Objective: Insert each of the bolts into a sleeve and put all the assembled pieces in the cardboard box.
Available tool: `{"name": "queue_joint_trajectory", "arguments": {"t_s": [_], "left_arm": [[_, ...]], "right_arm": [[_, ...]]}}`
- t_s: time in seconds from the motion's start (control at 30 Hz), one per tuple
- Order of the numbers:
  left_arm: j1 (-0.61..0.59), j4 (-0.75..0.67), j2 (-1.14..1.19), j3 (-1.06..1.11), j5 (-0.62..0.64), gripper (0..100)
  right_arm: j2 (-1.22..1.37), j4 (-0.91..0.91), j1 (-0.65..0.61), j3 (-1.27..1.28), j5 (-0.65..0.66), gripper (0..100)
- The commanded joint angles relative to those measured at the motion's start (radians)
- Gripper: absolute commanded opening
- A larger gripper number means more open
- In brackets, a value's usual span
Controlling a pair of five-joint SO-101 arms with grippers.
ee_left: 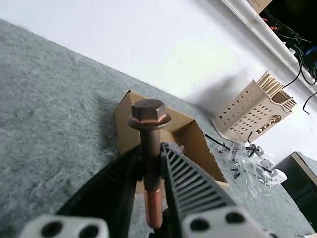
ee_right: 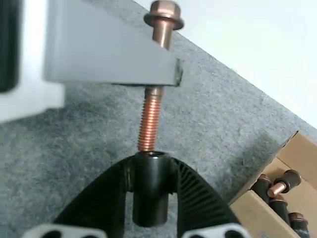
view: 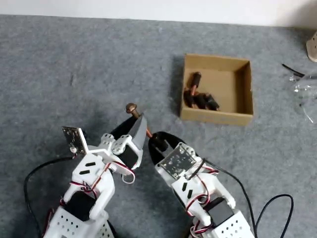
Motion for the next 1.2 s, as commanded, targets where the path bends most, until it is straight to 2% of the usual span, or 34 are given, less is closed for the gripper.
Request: {"name": "queue_joint_trajectory", "arguments": {"t_s": [0.0,0.4,0.5,0.7,1.17], "left_arm": [[0.025,-0.015,-0.013,-0.019,0.052,1],[0.030,-0.008,-0.012,-0.033,0.066,1],[0.050,-0.005,-0.012,-0.036,0.120,1],[0.062,0.158,-0.012,-0.120,0.127,1],[0.058,0.176,-0.012,-0.068,0.123,1]], "right_arm": [[-0.024,-0.010,-0.008,0.111,-0.002,0.3],[-0.024,-0.010,-0.002,0.111,0.003,0.3],[-0.024,-0.012,0.028,0.111,0.002,0.3],[-0.024,-0.030,0.045,0.111,0.000,0.3],[-0.024,-0.031,0.048,0.113,0.005,0.3]]}}
